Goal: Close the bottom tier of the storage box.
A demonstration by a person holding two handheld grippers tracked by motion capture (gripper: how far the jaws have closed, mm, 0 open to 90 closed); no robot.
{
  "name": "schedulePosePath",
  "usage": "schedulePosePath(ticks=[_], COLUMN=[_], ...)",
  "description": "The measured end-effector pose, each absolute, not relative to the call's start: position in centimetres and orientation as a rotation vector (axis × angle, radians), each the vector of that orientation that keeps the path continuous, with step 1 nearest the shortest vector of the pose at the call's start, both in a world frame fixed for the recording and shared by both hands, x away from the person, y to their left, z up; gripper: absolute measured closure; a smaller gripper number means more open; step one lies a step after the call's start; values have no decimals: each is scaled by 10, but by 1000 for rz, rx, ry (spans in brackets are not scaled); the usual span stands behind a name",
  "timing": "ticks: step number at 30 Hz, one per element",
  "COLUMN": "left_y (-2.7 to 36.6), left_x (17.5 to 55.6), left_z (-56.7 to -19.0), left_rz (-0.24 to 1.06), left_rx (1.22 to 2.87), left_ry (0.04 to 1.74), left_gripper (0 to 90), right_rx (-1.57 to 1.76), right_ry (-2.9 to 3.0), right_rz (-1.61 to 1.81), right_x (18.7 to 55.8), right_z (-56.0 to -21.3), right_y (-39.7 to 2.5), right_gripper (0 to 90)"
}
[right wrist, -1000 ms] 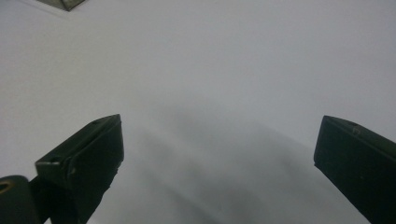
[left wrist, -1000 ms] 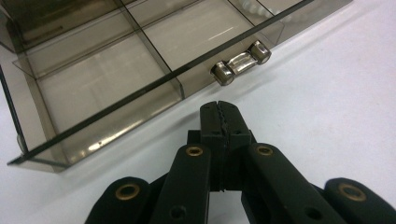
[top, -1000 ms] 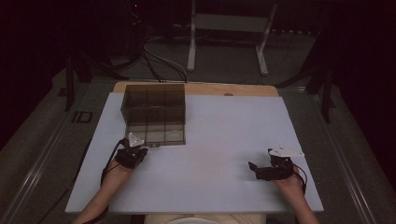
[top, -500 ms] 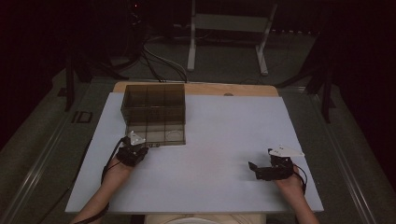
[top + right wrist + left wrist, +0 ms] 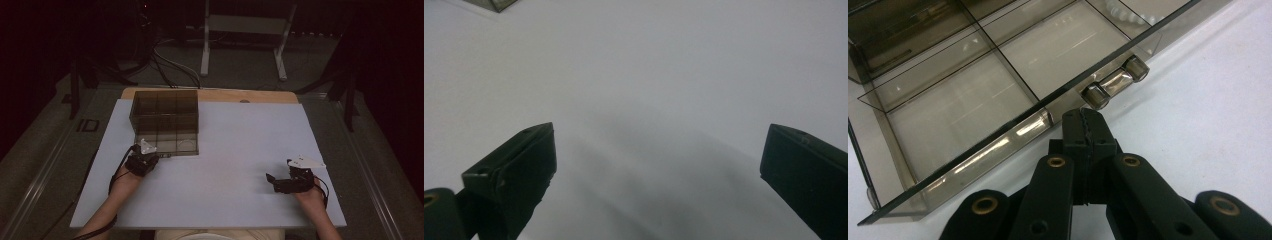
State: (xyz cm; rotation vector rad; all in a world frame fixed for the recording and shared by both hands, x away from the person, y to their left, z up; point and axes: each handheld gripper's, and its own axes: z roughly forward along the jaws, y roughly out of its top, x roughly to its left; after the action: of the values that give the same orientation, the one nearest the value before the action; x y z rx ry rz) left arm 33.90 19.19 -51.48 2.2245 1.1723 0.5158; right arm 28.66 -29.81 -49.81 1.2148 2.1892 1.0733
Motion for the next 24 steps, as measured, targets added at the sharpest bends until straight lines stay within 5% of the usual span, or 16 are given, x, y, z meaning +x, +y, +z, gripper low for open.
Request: schedulePosePath(ticks=[24], left_y=[192], left_x=[348], left_z=[-515], left_rz=[511], left_rx=[2213], left_ry=[1192], left_gripper=[900], right_rx=[1220], right_ry=[2188], right_rz=[1075], right_x=[287], right_z=[-498], right_y=[-299], right_gripper=[13])
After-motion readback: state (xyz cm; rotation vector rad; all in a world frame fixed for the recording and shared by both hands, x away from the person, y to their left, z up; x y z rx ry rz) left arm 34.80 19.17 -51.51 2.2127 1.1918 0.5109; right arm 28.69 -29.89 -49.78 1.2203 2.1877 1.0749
